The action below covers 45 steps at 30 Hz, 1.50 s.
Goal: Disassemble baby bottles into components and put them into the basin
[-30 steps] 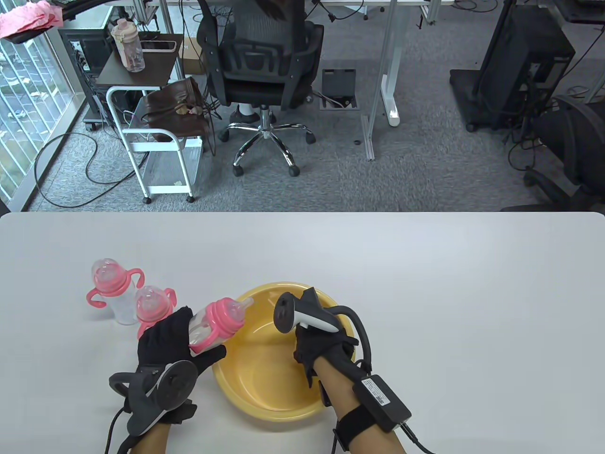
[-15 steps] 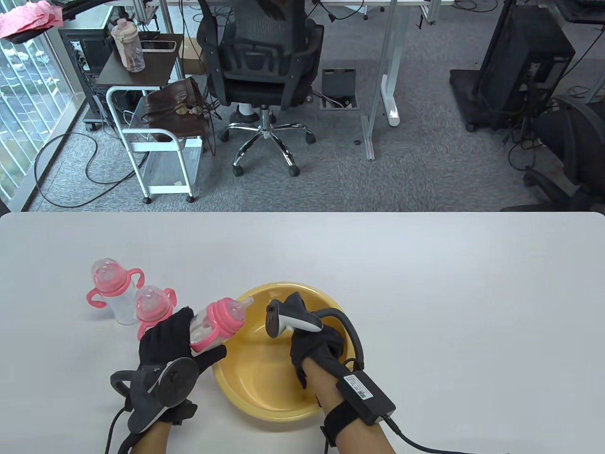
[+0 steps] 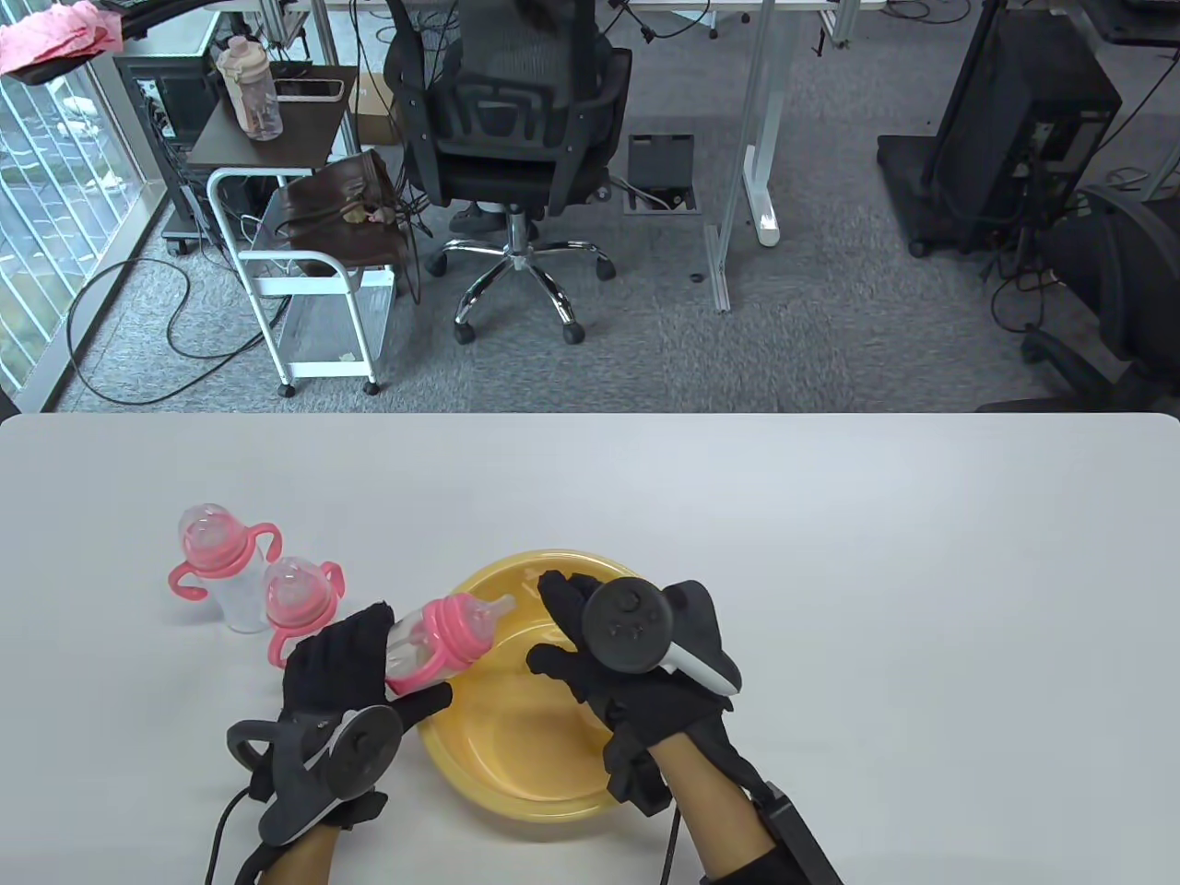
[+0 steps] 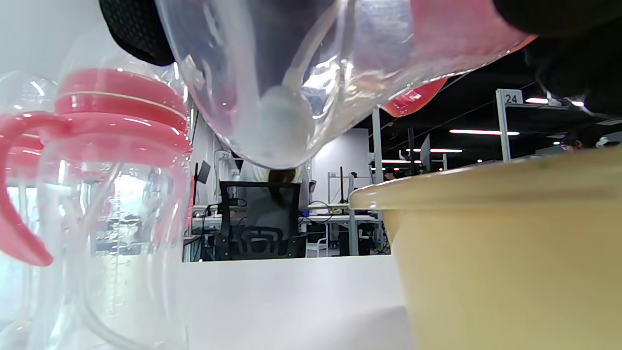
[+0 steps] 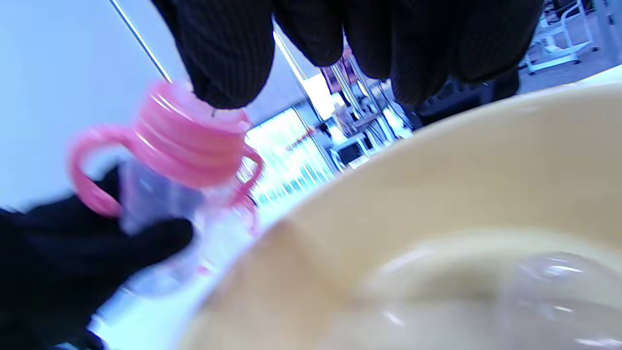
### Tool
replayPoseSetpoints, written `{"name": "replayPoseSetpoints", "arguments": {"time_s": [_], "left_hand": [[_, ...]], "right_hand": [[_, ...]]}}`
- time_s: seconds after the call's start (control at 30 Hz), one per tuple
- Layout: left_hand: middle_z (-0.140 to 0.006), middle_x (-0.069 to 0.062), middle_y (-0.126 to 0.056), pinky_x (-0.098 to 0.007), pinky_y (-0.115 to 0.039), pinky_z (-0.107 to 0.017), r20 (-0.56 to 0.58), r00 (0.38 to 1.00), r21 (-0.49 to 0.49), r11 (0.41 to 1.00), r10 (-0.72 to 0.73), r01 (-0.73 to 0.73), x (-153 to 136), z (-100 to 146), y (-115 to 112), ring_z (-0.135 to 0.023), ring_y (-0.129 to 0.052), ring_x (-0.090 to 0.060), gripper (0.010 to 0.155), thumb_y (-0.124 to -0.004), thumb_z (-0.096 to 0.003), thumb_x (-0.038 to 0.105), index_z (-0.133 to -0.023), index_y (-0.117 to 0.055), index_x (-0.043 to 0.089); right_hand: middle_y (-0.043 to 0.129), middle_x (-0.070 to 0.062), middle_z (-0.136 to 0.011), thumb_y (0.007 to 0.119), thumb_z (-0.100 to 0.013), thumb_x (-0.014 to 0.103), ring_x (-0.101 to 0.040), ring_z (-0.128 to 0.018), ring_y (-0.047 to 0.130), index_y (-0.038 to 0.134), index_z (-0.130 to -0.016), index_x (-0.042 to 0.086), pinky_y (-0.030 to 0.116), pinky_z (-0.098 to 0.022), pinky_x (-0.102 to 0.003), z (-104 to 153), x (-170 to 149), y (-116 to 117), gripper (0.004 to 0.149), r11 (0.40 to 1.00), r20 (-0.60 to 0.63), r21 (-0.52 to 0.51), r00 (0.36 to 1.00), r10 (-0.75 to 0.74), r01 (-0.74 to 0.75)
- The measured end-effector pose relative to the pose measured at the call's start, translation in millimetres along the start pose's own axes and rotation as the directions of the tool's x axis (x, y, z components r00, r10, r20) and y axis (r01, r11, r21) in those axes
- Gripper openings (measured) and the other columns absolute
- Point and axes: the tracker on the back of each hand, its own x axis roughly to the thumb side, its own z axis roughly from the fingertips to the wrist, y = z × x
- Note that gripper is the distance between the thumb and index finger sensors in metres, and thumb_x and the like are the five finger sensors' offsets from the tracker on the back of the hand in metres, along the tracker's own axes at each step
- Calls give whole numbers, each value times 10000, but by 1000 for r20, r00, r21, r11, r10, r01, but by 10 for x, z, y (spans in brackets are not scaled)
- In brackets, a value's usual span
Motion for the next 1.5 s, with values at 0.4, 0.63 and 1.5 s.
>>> {"name": "replayPoseSetpoints", "arguments": {"time_s": [0.4, 0.63, 1.5], "left_hand": [[-994, -88, -799, -550, -711, -711, 189, 982, 39, 999, -13, 6, 370, 38, 197, -903, -902, -295, 964, -674, -305, 760, -1055, -592, 161], [-983, -97, -804, -552, -715, -699, 249, 963, 112, 991, -98, 72, 521, 36, 305, -890, -908, -304, 966, -673, -302, 759, -1049, -595, 151], [-971, -95, -819, -542, -732, -690, 172, 984, 104, 994, -56, 39, 258, 202, 192, -876, -924, -296, 965, -664, -302, 766, -1045, -609, 152]], "right_hand": [[600, -356, -1064, 695, -568, 510, -546, -804, 835, 508, -1145, 63, 745, -577, -628, 115, -54, -50, 753, 964, 80, 31, 961, -266, 264], [690, -344, -998, 731, -557, 492, -496, -718, 910, 562, -1116, 43, 803, -514, -581, 161, -16, -71, 737, 956, 89, 66, 953, -289, 284], [658, -349, -1034, 687, -579, 485, -503, -717, 913, 529, -1133, 58, 789, -517, -601, 167, 69, 120, 717, 978, 126, 41, 970, -206, 203]]}}
